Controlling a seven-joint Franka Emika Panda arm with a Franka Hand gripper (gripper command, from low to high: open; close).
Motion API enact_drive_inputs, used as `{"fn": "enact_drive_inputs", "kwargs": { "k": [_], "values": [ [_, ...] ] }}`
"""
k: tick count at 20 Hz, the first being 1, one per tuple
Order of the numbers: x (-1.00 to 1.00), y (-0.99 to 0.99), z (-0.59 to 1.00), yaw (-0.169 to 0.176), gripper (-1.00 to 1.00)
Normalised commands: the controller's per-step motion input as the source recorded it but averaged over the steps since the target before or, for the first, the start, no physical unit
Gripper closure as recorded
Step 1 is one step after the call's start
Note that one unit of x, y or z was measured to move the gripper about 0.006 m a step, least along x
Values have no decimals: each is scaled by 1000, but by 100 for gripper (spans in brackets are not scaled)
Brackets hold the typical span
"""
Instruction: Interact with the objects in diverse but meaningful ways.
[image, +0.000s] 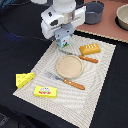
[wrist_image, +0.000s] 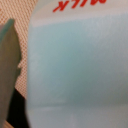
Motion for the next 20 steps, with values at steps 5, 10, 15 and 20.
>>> {"fn": "enact_drive_inputs", "kwargs": {
  "k": [5, 10, 15, 20],
  "values": [
    [-10, 161, -109, 11, 100],
    [-293, 25, 486, 6, 100],
    [-631, -90, 814, -3, 100],
    [-687, -157, 584, 0, 100]
  ]
}}
